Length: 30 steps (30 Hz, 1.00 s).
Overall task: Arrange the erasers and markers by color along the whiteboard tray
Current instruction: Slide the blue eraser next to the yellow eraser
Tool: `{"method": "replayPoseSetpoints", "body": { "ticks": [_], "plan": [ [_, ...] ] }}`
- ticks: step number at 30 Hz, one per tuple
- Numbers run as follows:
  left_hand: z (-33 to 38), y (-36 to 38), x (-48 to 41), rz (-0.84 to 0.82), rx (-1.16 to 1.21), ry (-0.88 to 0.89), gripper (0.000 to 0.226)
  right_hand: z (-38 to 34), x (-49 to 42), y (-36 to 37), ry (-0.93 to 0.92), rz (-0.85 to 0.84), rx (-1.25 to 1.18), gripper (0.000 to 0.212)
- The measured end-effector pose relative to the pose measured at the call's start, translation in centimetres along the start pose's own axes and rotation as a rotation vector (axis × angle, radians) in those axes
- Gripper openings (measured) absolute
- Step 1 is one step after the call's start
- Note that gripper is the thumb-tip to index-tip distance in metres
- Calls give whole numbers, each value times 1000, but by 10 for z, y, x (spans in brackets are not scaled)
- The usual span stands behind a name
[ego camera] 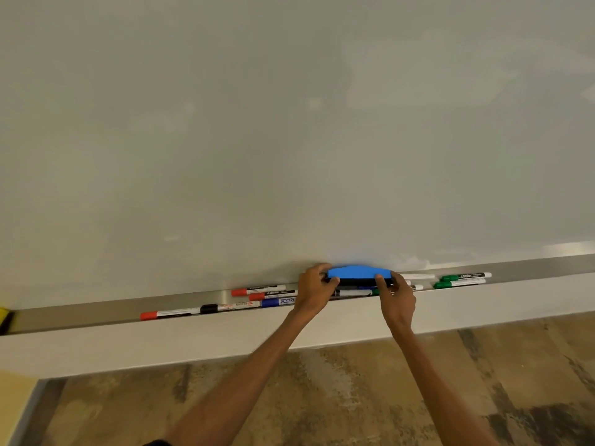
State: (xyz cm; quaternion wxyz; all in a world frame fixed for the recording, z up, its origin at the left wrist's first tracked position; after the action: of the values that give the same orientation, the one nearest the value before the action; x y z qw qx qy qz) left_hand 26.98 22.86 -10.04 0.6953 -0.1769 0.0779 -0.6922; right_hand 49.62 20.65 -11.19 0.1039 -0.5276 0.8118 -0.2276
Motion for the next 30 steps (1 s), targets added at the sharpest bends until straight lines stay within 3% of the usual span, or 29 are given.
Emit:
{"method": "replayPoseSetpoints", "body": {
  "ticks": [8, 18, 25, 30],
  "plan": [
    [-29, -119, 30, 88, -6, 47, 38, -47, 69, 83, -47, -110, -134, 44],
    [-94, -318, 88, 237, -15, -8, 25, -137, 172, 227, -248, -315, -189, 28],
    [-157, -458, 139, 391, -16, -86, 21, -192, 258, 347, -319, -504, -141, 20],
    [-191, -538, 166, 541, -190, -133, 16, -223, 311, 426, -410, -610, -55, 14]
  ]
}}
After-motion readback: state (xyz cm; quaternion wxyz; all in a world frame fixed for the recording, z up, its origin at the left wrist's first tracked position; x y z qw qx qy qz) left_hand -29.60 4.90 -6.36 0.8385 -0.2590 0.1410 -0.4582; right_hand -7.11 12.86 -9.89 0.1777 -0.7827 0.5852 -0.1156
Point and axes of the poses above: each hand's wrist, its own x-axis away from the middle knuckle, its own y-axis out of the palm, z = x × y, the point moved 9 cm from there along -x, towards the middle knuckle, and after that the axes turned 1 degree about -z, right-handed, at the moved point
